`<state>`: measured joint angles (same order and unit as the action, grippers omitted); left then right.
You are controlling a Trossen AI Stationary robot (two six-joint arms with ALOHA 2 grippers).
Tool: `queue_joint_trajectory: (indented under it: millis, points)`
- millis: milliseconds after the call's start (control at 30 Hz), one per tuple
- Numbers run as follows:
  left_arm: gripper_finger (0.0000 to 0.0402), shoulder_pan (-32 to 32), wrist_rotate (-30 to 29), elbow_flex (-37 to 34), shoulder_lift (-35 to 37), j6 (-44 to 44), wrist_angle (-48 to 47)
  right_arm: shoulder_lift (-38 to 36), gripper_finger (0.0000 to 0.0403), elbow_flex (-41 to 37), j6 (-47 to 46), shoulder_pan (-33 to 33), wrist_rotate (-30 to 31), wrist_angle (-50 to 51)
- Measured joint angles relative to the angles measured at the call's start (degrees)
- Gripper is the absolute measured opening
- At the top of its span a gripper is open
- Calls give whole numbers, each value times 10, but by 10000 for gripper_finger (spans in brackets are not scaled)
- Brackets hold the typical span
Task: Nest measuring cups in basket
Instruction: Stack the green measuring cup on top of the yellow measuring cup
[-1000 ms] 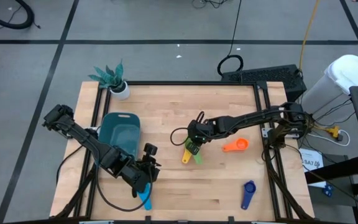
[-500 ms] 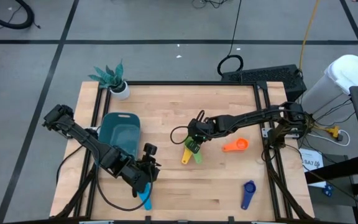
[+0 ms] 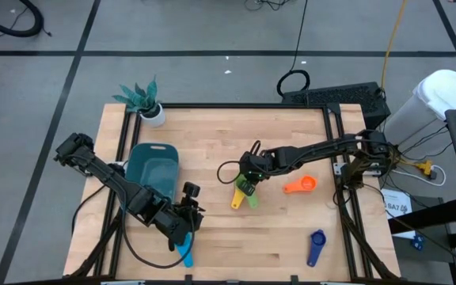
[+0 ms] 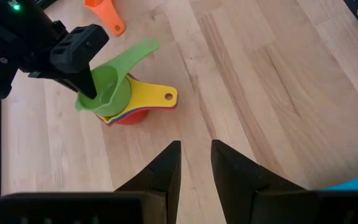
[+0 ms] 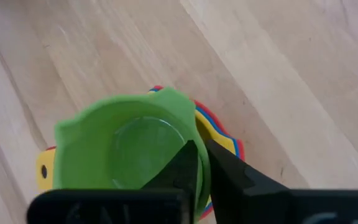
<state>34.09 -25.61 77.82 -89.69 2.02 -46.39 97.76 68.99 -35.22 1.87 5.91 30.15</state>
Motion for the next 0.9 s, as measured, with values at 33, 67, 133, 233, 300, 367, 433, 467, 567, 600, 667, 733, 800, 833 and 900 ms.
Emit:
queue_joint_trajectory:
  millis: [33,67,133,233,300,367,433,467,567,600,667,733,800,833,900]
  points:
    - [93,0,0,0,0,0,0,0,37,0,0,0,0,-1]
    - [93,0,0,0,0,0,0,0,43,0,1,0,0,-1]
    - [93,0,0,0,0,0,0,0,56,0,3,0,0,-1]
    - [93,0,0,0,0,0,0,0,75,0,3,0,0,-1]
    - [93,0,0,0,0,1,0,0,86,0,3,0,0,-1]
    - [93,0,0,0,0,3,0,0,95,0,4,0,0,-1]
    - [93,0,0,0,0,3,0,0,103,0,6,0,0,-1]
    - [93,0,0,0,0,5,0,-3,106,0,6,0,0,-1]
    - [93,0,0,0,0,7,0,-18,111,0,9,0,1,-4]
    - [93,0,0,0,0,7,0,-25,112,0,11,0,5,-4]
    - [93,0,0,0,0,7,1,-42,112,0,16,0,23,-5]
    - [93,0,0,0,0,7,1,-56,112,0,22,0,43,-6]
    - [93,0,0,0,0,8,1,-69,112,0,33,0,59,-7]
    - [93,0,0,0,0,10,1,-75,112,0,38,-1,62,-9]
    - [93,0,0,0,0,13,1,-82,112,0,48,-1,63,-16]
